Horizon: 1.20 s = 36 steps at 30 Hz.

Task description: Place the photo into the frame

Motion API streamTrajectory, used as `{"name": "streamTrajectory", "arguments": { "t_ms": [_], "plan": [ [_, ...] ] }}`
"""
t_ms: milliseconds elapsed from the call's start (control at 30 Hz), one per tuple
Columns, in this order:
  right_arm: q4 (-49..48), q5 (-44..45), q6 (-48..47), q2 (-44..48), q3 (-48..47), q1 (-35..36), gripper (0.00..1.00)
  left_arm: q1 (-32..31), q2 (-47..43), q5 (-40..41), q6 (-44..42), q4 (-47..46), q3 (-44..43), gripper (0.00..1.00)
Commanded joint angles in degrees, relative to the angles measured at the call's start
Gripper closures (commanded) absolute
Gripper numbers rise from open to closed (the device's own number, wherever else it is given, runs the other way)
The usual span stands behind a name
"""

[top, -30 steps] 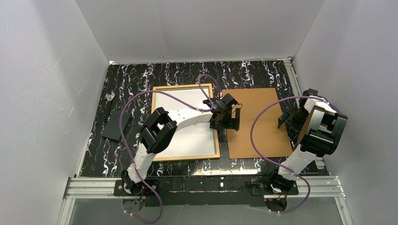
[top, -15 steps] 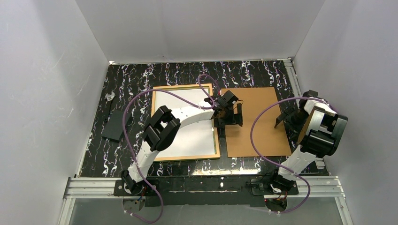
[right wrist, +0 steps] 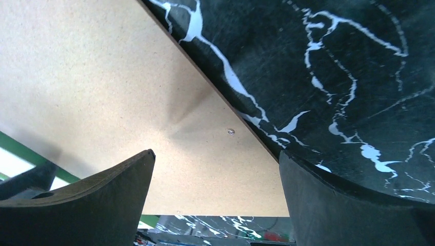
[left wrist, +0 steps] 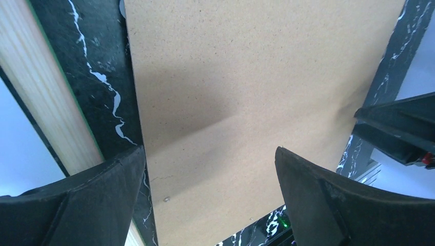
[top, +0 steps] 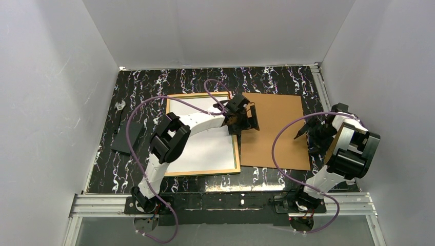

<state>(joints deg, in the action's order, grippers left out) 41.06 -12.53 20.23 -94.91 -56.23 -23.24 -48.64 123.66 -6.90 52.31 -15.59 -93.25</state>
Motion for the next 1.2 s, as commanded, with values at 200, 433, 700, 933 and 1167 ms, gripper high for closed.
{"name": "streamTrajectory", "arguments": {
  "t_ms": [200, 433, 700, 933, 1167],
  "plan": [
    [-0.45, -17.04, 0.34, 4.84, 6.80, 1.16, 0.02, -1.45, -12.82, -10.37, -0.61, 2.20, -1.67, 0.05],
    [-0.21, -19.22, 0.88, 8.98, 9.79, 3.96, 0.01, -1.46, -22.49, -7.24, -3.98, 8.53, 5.54, 0.06],
    [0.33, -15.53, 4.63, 12.17, 10.27, 13.23, 0.02, -1.42, -34.12, 4.78, -7.54, 22.35, 18.42, 0.03],
    [-0.72, -14.19, 7.13, 12.64, 10.88, 17.41, 0.02, -0.36, -38.88, 13.24, -13.02, 31.20, 23.98, 0.02],
    [-0.33, -9.81, 7.37, 12.88, 11.75, 18.18, 0.02, 5.39, -41.18, 2.04, -9.47, 24.86, 31.59, 0.02]
  ]
}}
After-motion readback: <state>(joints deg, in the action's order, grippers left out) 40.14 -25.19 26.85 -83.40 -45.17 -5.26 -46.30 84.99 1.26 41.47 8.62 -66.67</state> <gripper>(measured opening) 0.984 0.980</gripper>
